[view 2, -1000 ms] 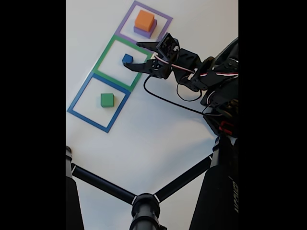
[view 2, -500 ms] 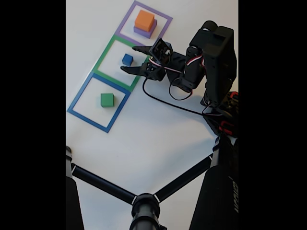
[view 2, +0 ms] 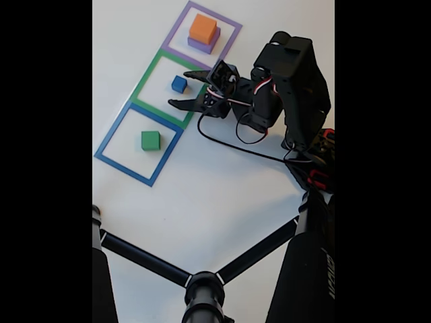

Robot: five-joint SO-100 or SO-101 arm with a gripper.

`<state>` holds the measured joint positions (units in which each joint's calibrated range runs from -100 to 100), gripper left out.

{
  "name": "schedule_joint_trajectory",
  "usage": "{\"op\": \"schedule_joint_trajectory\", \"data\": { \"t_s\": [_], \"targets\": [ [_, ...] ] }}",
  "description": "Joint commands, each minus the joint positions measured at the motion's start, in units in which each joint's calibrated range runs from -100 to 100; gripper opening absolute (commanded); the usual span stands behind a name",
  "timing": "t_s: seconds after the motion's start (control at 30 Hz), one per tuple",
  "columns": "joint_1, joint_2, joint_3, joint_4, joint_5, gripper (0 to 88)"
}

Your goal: Tower of hanoi

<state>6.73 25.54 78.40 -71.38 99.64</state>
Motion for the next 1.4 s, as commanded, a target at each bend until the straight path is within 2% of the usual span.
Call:
{"op": "schedule_joint_trajectory", "data": {
  "t_s": [0.0, 0.2, 0.73, 0.97, 1.13, 1.37],
  "targets": [
    [-0.7, 0.1, -1.3, -1.2, 0.4, 23.0],
    [-0.6, 1.0, -1.4, -1.2, 0.4, 19.1],
    [-2.0, 1.2, -1.5, -1.0, 0.4, 0.6],
    [-2.0, -2.8, -0.4, 1.0, 0.4, 0.2],
    [-2.5, -17.3, 1.5, 13.3, 0.4, 0.4],
    [-3.3, -47.7, 2.2, 44.7, 0.4, 0.2]
  ]
}}
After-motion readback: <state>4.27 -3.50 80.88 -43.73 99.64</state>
